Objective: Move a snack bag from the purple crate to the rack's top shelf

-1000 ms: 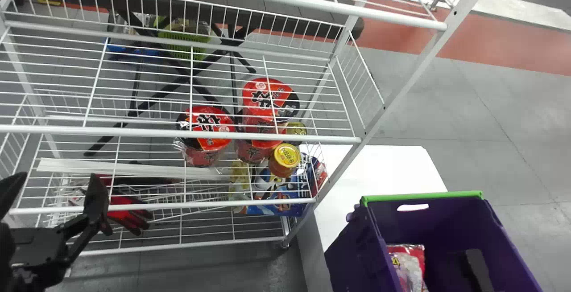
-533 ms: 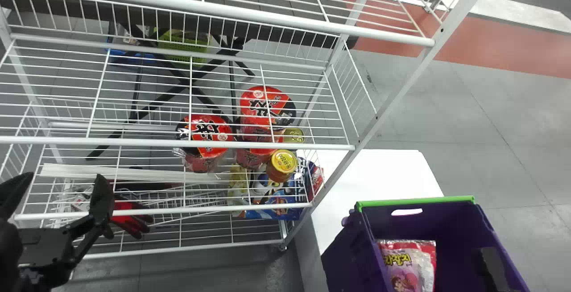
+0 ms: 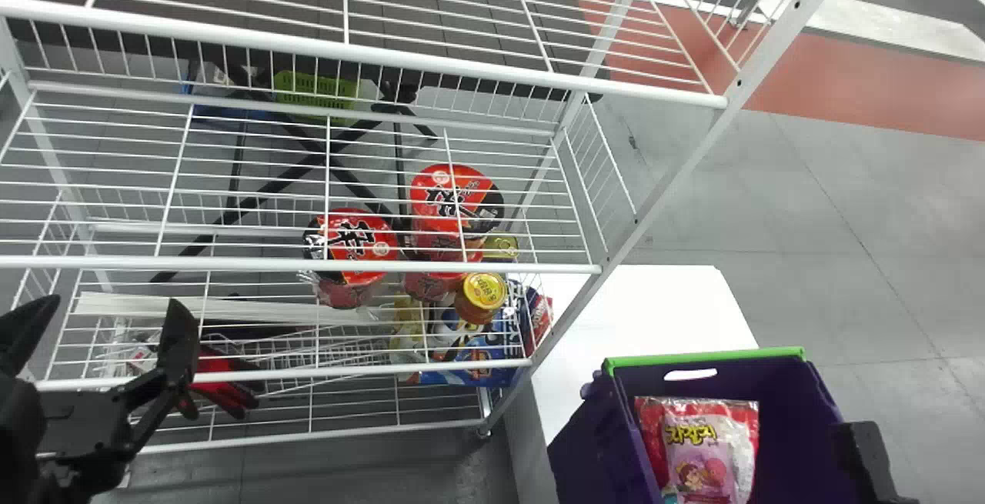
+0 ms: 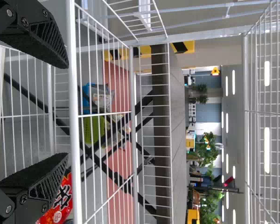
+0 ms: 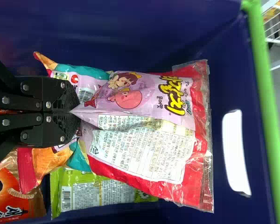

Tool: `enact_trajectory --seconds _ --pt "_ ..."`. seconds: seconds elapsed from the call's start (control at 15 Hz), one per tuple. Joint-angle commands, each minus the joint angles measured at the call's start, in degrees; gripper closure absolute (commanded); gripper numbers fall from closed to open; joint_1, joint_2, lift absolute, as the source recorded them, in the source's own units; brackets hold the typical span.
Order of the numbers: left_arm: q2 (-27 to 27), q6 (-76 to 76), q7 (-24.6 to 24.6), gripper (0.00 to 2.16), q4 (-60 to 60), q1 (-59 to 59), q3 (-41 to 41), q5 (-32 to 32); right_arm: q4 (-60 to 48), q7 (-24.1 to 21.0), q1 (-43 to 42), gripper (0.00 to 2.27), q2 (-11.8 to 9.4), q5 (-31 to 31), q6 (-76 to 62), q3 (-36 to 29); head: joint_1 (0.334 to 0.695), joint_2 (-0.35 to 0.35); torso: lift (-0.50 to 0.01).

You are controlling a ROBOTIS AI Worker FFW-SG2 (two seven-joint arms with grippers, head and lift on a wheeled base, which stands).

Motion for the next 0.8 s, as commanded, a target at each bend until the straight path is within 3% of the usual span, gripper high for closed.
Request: enact_trajectory --seconds 0.0,0.73 --pt "0.00 -0.03 0.00 0.16 -0.12 0.17 0.12 0.09 -2.28 0.69 0.16 2.26 0.74 -0.02 0.86 -0.46 0.695 -0.350 -0.299" --pt "0.18 -0.03 0.00 0.16 -1.70 0.88 0.39 0.44 -8.17 2.72 0.86 2.26 3.20 0.07 3.50 -1.69 0.695 -0.350 -0.256"
